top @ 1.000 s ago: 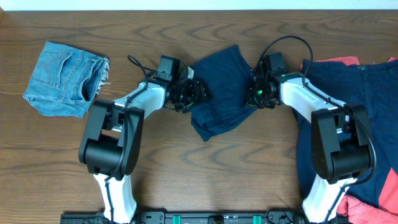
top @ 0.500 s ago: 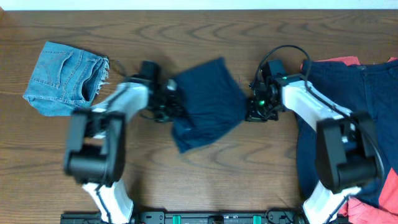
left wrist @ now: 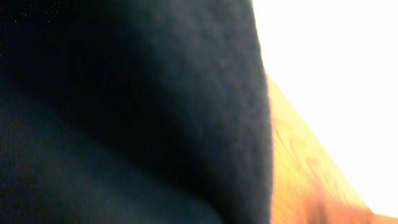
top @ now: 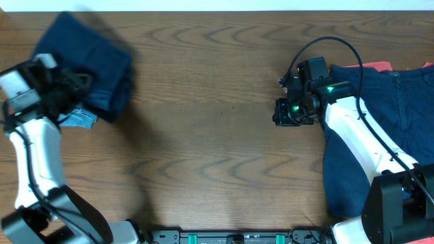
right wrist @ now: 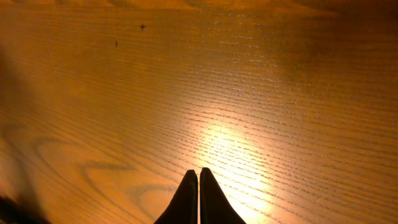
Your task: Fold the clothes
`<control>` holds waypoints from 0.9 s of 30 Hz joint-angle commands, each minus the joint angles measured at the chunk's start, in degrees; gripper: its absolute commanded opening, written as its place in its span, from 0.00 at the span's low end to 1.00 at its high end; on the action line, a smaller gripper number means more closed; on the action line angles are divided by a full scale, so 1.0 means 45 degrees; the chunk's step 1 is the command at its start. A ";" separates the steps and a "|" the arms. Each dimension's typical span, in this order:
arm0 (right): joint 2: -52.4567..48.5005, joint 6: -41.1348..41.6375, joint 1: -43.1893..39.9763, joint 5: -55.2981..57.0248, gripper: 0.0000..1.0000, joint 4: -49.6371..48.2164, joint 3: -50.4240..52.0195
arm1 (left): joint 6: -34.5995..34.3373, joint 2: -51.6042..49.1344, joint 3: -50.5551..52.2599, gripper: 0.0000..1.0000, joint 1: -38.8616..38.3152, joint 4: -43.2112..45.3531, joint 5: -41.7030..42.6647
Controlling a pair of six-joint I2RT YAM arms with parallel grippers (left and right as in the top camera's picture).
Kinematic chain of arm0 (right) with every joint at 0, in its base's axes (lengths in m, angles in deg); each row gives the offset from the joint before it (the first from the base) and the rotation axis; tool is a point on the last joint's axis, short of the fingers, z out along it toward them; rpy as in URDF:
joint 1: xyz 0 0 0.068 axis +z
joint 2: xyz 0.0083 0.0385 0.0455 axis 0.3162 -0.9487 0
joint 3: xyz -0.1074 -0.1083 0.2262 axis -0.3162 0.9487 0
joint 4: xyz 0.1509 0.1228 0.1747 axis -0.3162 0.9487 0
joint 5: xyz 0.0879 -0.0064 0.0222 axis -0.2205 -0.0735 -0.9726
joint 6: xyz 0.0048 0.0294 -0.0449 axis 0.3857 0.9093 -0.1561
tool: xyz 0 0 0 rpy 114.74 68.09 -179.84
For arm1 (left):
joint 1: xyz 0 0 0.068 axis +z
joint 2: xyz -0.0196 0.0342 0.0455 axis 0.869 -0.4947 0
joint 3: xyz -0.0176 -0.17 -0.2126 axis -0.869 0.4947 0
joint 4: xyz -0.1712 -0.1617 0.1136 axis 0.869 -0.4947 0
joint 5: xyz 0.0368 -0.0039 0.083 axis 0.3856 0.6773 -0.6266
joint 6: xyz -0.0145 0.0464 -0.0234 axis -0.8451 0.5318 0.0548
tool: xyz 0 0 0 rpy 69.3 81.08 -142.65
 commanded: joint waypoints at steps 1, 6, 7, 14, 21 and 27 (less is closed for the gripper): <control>0.0053 -0.0155 0.0199 -0.0126 0.03 0.0039 -0.0015 | 0.0185 -0.1069 -0.0185 0.07 0.1005 0.0835 -0.0301; 0.0053 -0.0151 0.0369 -0.0126 0.02 0.0097 -0.0015 | 0.0185 -0.2521 -0.0185 0.98 0.1967 0.0937 -0.0393; 0.0053 -0.0151 0.0374 -0.0131 0.02 0.0092 -0.0015 | 0.0199 -0.2667 -0.0185 0.98 0.2142 0.0525 -0.0403; 0.0053 -0.0005 0.0379 -0.0136 0.02 0.0121 -0.0015 | 0.0991 -0.2089 -0.0185 0.98 0.3298 -0.2696 -0.4051; 0.0053 -0.0010 0.0389 -0.0340 0.02 0.0126 -0.0015 | 0.0952 -0.0073 -0.0189 0.98 0.3487 -0.3347 -0.3361; 0.0219 -0.0010 0.0393 -0.0398 0.02 -0.0019 -0.0019 | 0.3283 0.1996 -0.0189 0.98 0.1739 -0.3701 -0.0884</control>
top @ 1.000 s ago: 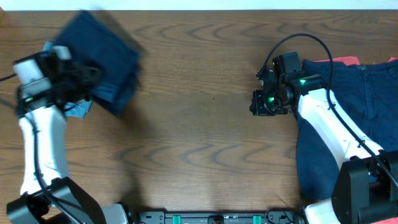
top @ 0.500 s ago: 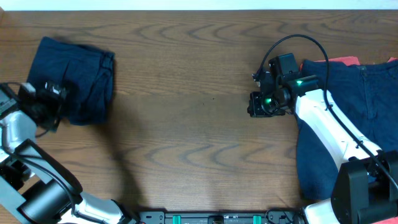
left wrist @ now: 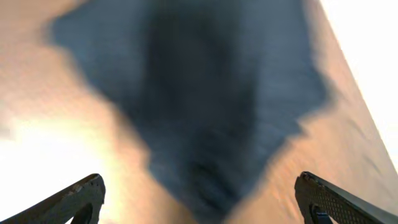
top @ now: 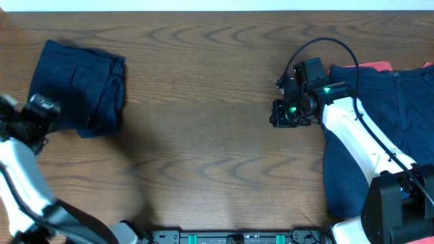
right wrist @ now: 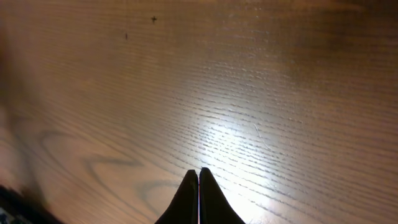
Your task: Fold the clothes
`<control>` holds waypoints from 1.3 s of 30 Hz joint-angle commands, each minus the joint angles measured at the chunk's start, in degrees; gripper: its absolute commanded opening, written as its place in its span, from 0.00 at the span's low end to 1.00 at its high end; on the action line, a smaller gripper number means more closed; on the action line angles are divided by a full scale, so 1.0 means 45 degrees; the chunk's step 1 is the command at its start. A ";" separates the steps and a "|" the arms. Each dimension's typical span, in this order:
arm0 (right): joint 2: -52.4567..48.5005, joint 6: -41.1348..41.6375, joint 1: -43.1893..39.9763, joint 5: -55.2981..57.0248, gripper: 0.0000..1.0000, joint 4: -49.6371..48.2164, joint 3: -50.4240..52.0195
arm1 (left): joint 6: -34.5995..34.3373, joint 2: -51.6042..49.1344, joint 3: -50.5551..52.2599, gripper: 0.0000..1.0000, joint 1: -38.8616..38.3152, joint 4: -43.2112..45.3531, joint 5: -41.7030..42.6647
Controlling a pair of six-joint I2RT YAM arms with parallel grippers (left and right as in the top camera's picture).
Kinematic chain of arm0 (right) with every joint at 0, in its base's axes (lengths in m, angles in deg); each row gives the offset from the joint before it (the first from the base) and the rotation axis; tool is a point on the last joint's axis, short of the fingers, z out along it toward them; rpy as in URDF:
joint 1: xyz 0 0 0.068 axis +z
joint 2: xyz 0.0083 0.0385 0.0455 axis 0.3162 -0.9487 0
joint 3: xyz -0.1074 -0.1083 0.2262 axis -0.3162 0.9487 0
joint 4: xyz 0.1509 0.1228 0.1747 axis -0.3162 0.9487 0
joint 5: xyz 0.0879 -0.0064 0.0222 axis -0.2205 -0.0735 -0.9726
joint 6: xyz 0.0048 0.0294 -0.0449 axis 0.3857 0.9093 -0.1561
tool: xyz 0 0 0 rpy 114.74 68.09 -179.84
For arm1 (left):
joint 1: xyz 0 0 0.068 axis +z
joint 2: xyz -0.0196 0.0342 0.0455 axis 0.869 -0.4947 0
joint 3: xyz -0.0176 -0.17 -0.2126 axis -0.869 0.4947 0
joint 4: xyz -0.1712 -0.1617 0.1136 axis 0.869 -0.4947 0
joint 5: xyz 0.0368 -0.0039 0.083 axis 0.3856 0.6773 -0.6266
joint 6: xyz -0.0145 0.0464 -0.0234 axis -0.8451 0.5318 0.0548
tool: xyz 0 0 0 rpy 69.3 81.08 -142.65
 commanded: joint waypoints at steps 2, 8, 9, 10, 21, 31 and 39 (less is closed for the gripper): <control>0.0534 0.0432 0.0136 -0.0063 0.02 -0.0058 -0.0024 | 0.2545 0.1603 -0.0194 0.98 -0.2278 -0.0316 0.1486; 0.2705 0.1127 0.0806 0.1443 0.05 -0.0092 -0.0024 | 0.4318 0.3419 -0.0223 0.98 -0.7048 -0.1598 0.0219; 0.3167 0.1122 0.1020 0.1734 0.06 -0.0102 -0.0024 | 0.4342 0.3711 -0.0228 0.98 -0.7796 -0.1909 -0.0554; 0.3793 0.1073 0.1331 0.2176 0.06 -0.0102 -0.0024 | 0.4342 0.4061 -0.0228 0.98 -0.8641 -0.2254 -0.1540; 0.8544 0.0262 0.3084 0.3458 0.99 -0.0078 -0.0024 | 0.4333 0.8374 -0.0223 0.98 -1.3401 -0.4551 -0.4546; 0.9384 0.0257 0.3084 0.3453 0.99 0.0112 -0.0024 | 0.4337 0.9510 -0.0223 0.98 -1.3396 -0.5697 -0.4634; 0.9292 0.0262 0.3084 0.3449 0.99 0.0690 -0.0024 | 0.4337 0.9500 -0.0223 0.98 -1.3396 -0.5863 -0.4634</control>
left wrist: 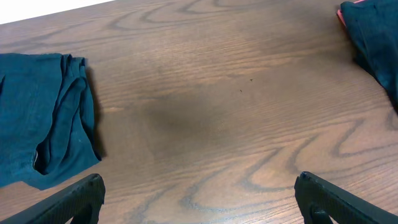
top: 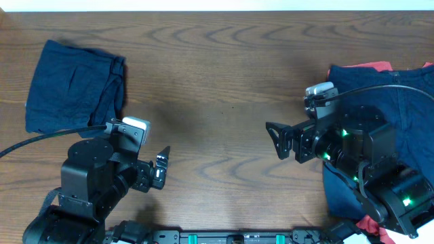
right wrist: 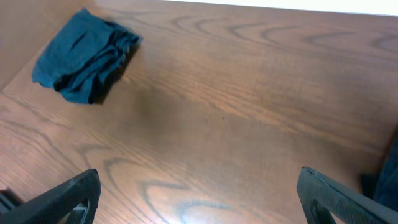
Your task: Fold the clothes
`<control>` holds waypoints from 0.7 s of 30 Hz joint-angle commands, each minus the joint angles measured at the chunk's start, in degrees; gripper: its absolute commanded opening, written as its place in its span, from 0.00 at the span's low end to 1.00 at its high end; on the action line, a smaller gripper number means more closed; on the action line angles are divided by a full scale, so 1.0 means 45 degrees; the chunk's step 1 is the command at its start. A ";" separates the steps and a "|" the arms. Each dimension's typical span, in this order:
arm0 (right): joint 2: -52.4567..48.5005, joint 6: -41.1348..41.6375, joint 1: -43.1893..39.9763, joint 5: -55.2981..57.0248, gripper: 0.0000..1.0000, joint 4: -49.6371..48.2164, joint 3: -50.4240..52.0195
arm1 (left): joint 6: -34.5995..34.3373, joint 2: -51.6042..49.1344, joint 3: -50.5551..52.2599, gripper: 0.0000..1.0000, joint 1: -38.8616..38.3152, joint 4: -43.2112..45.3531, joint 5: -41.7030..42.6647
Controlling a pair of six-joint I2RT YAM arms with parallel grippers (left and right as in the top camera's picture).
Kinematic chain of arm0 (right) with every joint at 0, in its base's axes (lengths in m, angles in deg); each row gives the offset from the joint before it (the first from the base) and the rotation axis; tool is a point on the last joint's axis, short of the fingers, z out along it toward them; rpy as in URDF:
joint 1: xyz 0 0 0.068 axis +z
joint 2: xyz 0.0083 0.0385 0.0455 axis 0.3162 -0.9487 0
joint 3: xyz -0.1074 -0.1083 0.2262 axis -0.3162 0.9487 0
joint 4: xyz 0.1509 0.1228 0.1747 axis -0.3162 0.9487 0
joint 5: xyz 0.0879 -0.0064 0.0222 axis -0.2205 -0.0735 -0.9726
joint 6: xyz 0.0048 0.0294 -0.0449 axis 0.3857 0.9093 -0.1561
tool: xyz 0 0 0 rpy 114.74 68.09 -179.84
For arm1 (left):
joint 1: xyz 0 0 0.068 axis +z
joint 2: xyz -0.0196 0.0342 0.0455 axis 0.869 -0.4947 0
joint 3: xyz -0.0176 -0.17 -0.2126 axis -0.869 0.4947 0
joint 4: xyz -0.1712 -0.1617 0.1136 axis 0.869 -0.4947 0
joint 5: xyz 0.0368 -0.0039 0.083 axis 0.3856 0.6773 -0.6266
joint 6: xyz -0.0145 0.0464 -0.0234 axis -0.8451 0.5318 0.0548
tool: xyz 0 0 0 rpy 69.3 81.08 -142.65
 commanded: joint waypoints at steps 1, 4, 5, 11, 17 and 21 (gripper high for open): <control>-0.0049 -0.0097 0.0102 0.0126 0.99 0.0165 -0.0024 | 0.0073 0.0000 -0.0219 0.98 -0.0078 -0.0024 -0.0146; -0.0053 -0.0102 0.0102 0.0131 0.99 0.0199 -0.0024 | 0.0073 0.0000 -0.0219 0.98 -0.0078 -0.0024 -0.0146; -0.0063 -0.0102 0.0102 0.0131 0.99 0.0194 -0.0024 | 0.0073 0.0000 -0.0219 0.98 -0.0078 -0.0024 -0.0146; -0.0058 -0.0102 0.0102 0.0131 0.99 0.0350 -0.0019 | 0.0073 0.0000 -0.0219 0.98 -0.0078 -0.0024 -0.0146; -0.0058 -0.0102 0.0102 0.0131 0.99 0.0627 -0.0019 | 0.0073 0.0000 -0.0219 0.98 -0.0078 -0.0024 -0.0146; -0.0044 -0.0107 0.0102 0.0656 0.99 0.0583 -0.0019 | 0.0073 0.0000 -0.0219 0.98 -0.0078 -0.0024 -0.0146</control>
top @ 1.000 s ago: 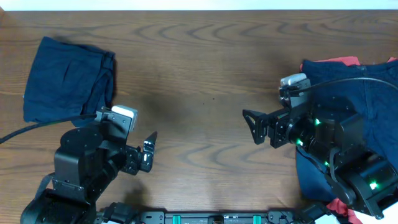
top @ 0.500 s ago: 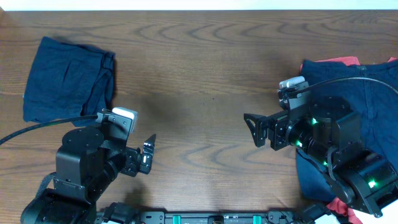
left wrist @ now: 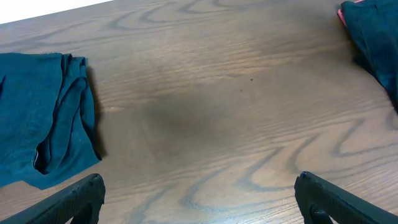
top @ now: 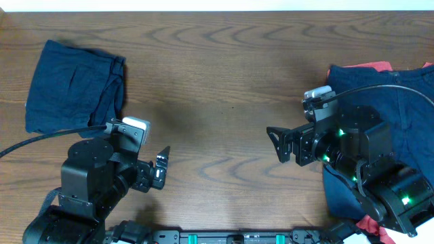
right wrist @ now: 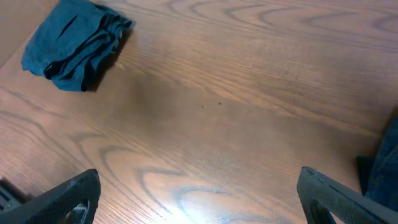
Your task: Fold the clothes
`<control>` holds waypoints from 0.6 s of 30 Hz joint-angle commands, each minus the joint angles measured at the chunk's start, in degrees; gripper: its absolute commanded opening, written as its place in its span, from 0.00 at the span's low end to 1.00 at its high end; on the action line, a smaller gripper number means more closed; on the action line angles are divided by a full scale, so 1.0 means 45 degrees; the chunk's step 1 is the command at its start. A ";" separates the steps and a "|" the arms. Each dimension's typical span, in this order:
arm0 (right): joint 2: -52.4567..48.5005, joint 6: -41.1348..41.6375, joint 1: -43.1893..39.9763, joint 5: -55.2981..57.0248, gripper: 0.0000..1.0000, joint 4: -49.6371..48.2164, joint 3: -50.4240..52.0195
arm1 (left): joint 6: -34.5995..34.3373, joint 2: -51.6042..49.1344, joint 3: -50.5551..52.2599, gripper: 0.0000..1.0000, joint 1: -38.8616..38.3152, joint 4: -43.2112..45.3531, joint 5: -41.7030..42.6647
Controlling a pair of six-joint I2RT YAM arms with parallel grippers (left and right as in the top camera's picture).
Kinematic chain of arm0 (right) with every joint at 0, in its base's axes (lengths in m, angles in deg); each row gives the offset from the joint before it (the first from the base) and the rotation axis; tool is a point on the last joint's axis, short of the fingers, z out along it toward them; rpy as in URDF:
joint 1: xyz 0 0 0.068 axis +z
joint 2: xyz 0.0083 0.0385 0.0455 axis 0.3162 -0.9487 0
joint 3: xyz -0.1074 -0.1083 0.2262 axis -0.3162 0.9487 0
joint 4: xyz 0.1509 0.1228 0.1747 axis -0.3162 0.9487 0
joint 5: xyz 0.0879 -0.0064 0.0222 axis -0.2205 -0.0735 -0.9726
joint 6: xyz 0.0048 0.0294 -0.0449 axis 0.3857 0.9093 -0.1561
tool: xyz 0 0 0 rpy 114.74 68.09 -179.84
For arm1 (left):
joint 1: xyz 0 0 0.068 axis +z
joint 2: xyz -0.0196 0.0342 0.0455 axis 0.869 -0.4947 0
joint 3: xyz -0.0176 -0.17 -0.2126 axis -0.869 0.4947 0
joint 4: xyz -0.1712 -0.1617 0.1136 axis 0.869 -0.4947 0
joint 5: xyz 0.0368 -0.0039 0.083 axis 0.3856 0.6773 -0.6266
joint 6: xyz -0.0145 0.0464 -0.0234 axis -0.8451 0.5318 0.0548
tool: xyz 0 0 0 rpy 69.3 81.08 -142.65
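Observation:
A folded dark blue garment (top: 71, 85) lies flat at the table's far left, also visible in the left wrist view (left wrist: 43, 143) and the right wrist view (right wrist: 74, 43). An unfolded heap of dark blue clothes (top: 400, 108) covers the right side, with a red piece (top: 369, 66) showing under its far edge. My left gripper (top: 161, 168) (left wrist: 199, 199) is raised near the front left, open and empty. My right gripper (top: 277, 145) (right wrist: 198, 196) is raised beside the heap, open and empty. Both are well clear of the folded garment.
The brown wooden table (top: 217, 95) stretches between the folded garment and the heap. The heap's edge (left wrist: 373, 37) shows at the top right of the left wrist view. A black rail (top: 237, 237) runs along the front edge.
The right wrist has shifted slightly, so the folded garment sits a little higher and further left in its view. The left arm and both piles are unchanged.
First my left gripper was at the blue garment at the far left, its camera filled with cloth, and my right gripper was shut low over bare table. Then the garment lay folded with the left gripper open beside it. Later both arms stood raised near the front, open.

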 commanded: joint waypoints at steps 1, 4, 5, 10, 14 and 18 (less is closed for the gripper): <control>0.0039 -0.0112 0.0102 0.0845 0.99 -0.0078 -0.0024 | 0.0073 0.0000 -0.0219 0.98 -0.0078 -0.0015 -0.0126; 0.0311 -0.1030 0.0083 0.1297 0.99 -0.0631 0.0151 | 0.0073 0.0000 -0.0219 0.98 -0.0078 -0.0015 -0.0126; 0.0466 -0.1637 0.0053 0.1292 0.99 -0.1054 0.0350 | 0.0073 0.0000 -0.0219 0.98 -0.0078 -0.0015 -0.0126; 0.1807 -0.3313 -0.0515 0.1098 0.99 -0.4473 0.2982 | 0.0073 0.0000 -0.0219 0.98 -0.0078 -0.0015 -0.0126; 0.3415 -0.3303 -0.1161 0.0515 0.99 -0.6965 0.5887 | 0.0073 0.0000 -0.0219 0.98 -0.0073 -0.0015 -0.0126; 0.5416 -0.3298 -0.1511 0.0092 0.99 -0.7873 0.8136 | 0.0073 0.0000 -0.0219 0.98 -0.0078 -0.0015 -0.0126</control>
